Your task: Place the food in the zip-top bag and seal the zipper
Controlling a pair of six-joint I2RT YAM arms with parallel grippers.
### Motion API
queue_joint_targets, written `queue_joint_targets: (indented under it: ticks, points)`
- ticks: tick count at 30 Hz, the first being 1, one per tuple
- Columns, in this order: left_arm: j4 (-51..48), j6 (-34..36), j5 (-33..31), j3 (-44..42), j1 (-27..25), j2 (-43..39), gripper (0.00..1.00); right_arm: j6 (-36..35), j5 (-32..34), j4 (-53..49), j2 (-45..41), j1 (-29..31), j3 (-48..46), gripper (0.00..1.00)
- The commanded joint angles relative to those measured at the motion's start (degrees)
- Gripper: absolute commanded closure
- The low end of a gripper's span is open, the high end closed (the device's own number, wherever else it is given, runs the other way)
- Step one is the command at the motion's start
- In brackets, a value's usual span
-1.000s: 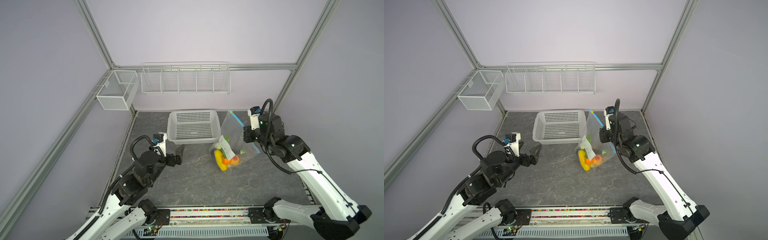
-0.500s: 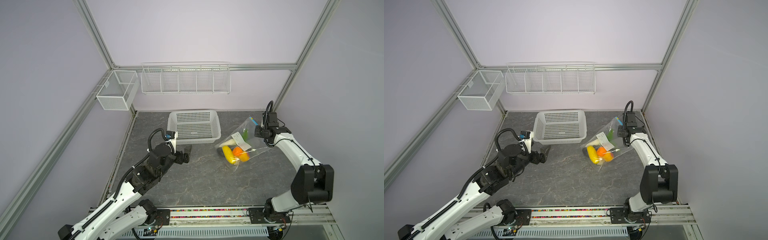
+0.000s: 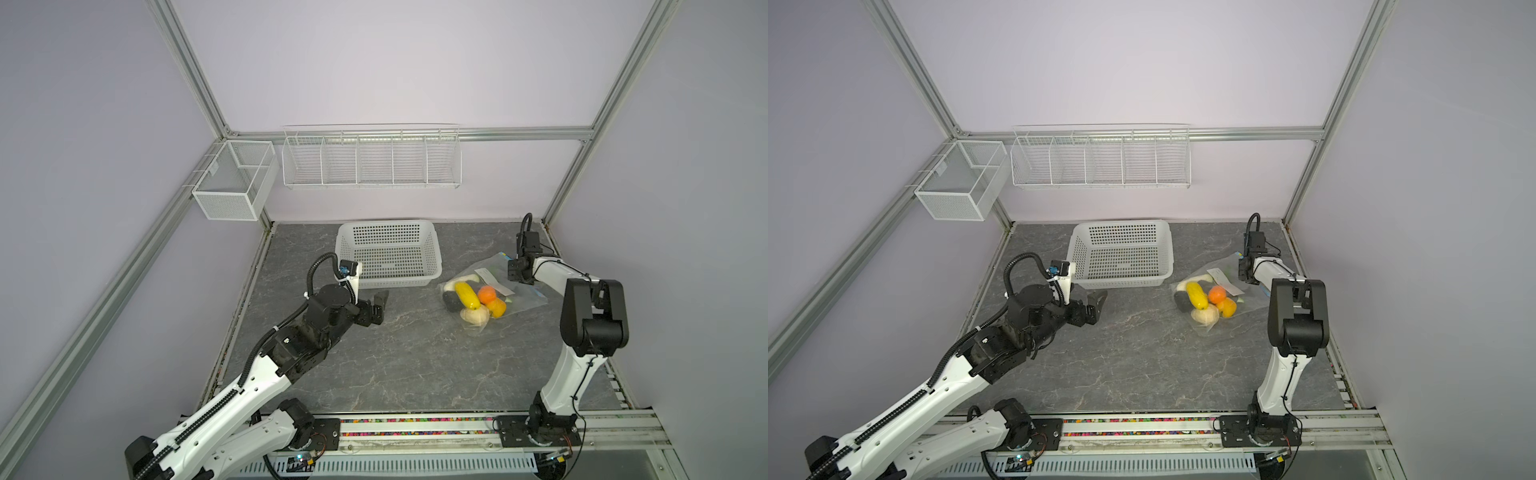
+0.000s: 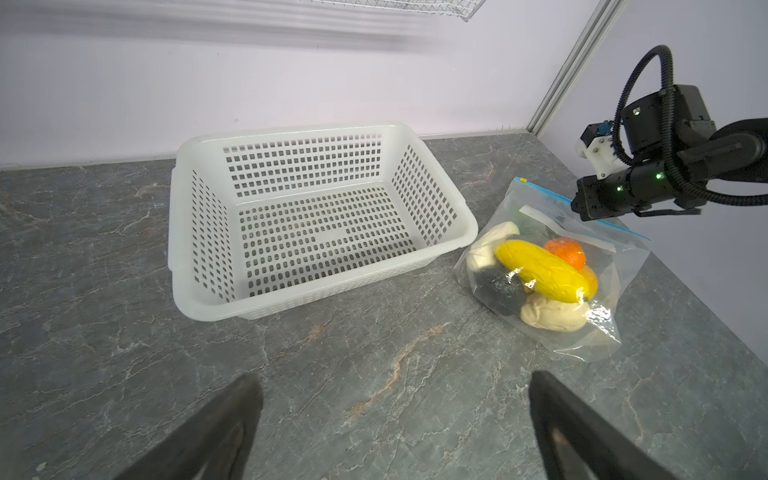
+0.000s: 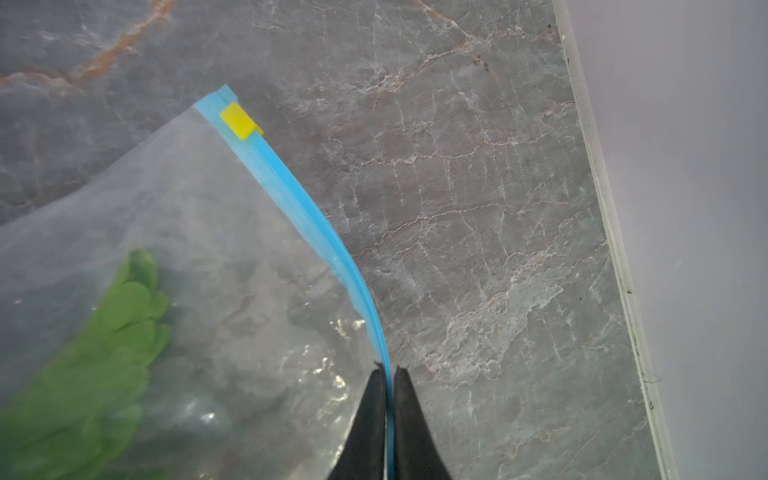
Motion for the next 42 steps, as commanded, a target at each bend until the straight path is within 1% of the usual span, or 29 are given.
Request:
queue_joint_targets:
  ticks: [1, 3, 5, 8, 10, 11, 13, 14, 19, 21, 22, 24, 25, 28, 29, 30, 32, 35, 36, 37, 39, 40, 42]
  points:
    - [1.6, -0.1, 0.6, 2.0, 0.3, 0.9, 0.0, -0.4, -1.1, 1.4, -0.7, -0.9, 1.7, 0.87]
    - [2.8, 0.1, 0.5, 1.5, 0.4, 1.0, 0.0, -0.4, -1.4, 1.3, -1.2, -0.8, 2.1, 0.83]
    - [3.2, 0.3, 0.7, 1.4, 0.3, 1.0, 0.0, -0.8, -1.8, 1.2, -1.5, -1.0, 2.7, 0.69]
    - [3.5, 0.6, 0.3, 1.2, 0.4, 0.9, 0.0, -0.7, -3.3, 0.1, -3.0, -1.0, 3.7, 0.53]
    - [3.6, 0.8, -0.8, 1.1, 0.5, 0.6, 0.01, -0.4, -5.5, 0.7, -5.5, -1.1, 3.2, 0.48]
    - [3.3, 0.5, -2.4, 1.0, 0.5, 0.3, 0.0, -0.2, -7.3, 1.3, -7.3, -1.1, 2.9, 0.46]
    - [2.7, -0.2, -5.4, 0.5, 1.1, -0.5, 0.0, -0.8, -10.7, 3.9, -10.8, -1.0, 1.4, 0.43]
    - [2.8, -0.2, -5.6, 0.2, 2.0, -1.2, 0.0, -1.2, -12.1, 5.9, -13.0, -1.1, 0.3, 0.42]
    - [1.0, -0.6, -1.8, -0.1, 9.6, -2.4, 0.0, -2.7, -17.4, 20.7, -24.2, -0.2, -11.2, 0.39]
    - [0.3, 0.1, -2.7, -0.4, 11.0, -2.2, 0.01, -3.0, -17.0, 24.7, -27.7, 0.6, -15.7, 0.39]
    - [0.0, 0.5, -4.4, -0.6, 11.0, -1.9, 0.0, -2.3, -15.9, 25.8, -29.2, 1.0, -17.7, 0.4]
    - [1.9, 4.2, -5.6, -2.2, 11.1, -1.8, 0.0, -1.2, -15.3, 30.0, -32.3, 2.1, -22.5, 0.41]
    - [3.3, 5.9, -7.6, -3.4, 11.1, -1.5, 0.0, -1.4, -14.1, 31.4, -34.0, 3.0, -25.9, 0.42]
    - [9.7, 10.0, -19.8, -7.9, 12.3, 0.0, 0.0, -3.0, -9.8, 34.1, -38.7, 6.0, -32.6, 0.41]
    - [11.9, 10.4, -22.6, -9.0, 14.2, 0.7, 0.01, -3.2, -8.4, 35.7, -40.0, 6.8, -35.0, 0.4]
    - [13.5, 10.1, -23.6, -9.9, 16.8, 1.4, 0.0, -3.2, -8.0, 36.7, -40.8, 7.1, -36.6, 0.4]
    - [15.7, 4.2, -22.6, -11.1, 24.6, 3.6, 0.0, -4.1, -6.7, 40.4, -42.1, 7.8, -40.6, 0.42]
    - [16.6, -2.9, -20.4, -12.1, 33.8, 6.6, 0.0, -6.7, -2.9, 47.4, -43.1, 8.7, -46.4, 0.42]
    - [17.8, -2.3, -19.0, -12.5, 35.5, 7.1, 0.01, -7.1, -2.4, 49.6, -43.2, 8.8, -48.1, 0.42]
    - [20.7, -0.4, -19.3, -13.4, 36.3, 8.0, 0.01, -7.3, -1.8, 51.5, -43.2, 8.8, -49.5, 0.42]
    - [28.4, 4.2, -22.5, -16.4, 36.9, 10.9, 0.01, -8.1, -0.8, 54.9, -42.2, 8.8, -51.3, 0.42]
    - [31.1, 5.7, -23.1, -17.5, 37.4, 12.5, 0.02, -8.2, -0.6, 56.1, -41.6, 8.8, -51.6, 0.42]
    - [34.1, 6.3, -23.2, -18.3, 39.0, 16.4, 0.02, -8.3, -0.6, 58.5, -40.4, 8.8, -52.4, 0.42]
